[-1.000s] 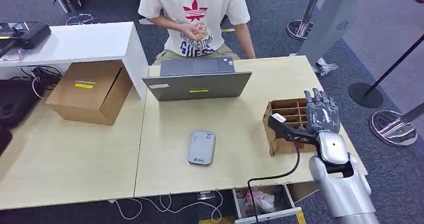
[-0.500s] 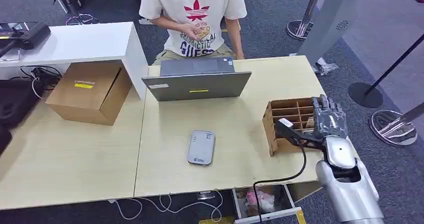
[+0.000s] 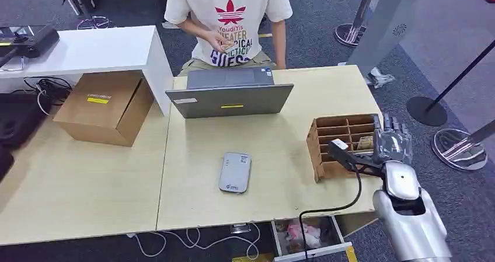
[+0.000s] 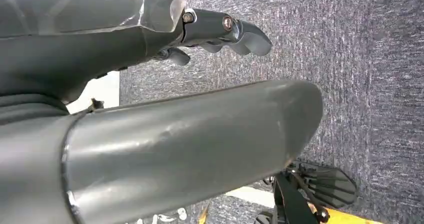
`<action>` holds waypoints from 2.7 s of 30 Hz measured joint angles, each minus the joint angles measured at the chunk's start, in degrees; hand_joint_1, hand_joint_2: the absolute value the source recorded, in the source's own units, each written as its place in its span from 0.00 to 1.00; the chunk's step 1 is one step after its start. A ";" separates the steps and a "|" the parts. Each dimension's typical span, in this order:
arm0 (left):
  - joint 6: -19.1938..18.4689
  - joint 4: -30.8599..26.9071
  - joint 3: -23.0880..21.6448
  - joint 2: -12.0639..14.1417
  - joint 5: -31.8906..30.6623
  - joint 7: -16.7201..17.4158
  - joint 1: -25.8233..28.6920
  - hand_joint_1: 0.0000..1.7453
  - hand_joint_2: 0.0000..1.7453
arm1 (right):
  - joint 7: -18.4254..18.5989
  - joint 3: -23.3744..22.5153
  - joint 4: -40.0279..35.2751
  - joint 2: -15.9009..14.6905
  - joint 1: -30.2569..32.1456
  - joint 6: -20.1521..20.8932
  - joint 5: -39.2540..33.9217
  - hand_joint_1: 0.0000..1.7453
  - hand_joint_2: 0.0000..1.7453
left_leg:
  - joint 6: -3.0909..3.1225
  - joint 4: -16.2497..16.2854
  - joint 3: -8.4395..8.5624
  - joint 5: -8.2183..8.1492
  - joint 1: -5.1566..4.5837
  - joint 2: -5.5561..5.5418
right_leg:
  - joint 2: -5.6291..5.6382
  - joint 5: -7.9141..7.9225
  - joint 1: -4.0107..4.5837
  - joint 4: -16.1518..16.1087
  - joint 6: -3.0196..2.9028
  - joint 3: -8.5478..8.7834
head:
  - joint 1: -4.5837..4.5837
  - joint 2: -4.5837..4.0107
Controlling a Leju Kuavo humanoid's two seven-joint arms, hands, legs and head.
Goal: Pass the card to the sensor for recognition and then transmit it.
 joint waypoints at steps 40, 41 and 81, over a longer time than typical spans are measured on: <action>0.42 0.00 0.00 0.09 0.33 0.07 0.00 0.00 0.00 | -2.51 -1.07 9.81 0.02 -4.39 -1.90 -0.55 0.04 1.00 | -0.03 0.00 -0.01 0.03 0.00 -0.01 | -0.01 0.02 0.00 0.02 -0.02 0.02 | 0.00 0.00; 0.42 0.00 0.00 0.11 0.33 0.07 0.00 0.00 0.00 | -2.51 -1.07 9.99 0.02 -4.46 -1.90 -0.57 0.05 1.00 | -0.03 0.00 -0.01 0.03 0.00 -0.01 | -0.01 0.02 0.00 0.02 -0.02 0.02 | 0.00 0.00; 0.57 0.00 0.00 0.22 0.70 0.00 -0.01 0.00 0.00 | -4.33 -0.92 14.71 -0.13 -8.07 -2.78 -1.49 1.00 1.00 | -0.03 0.00 -0.02 0.03 0.00 -0.01 | -0.01 0.02 0.01 0.03 -0.03 0.01 | 0.00 0.00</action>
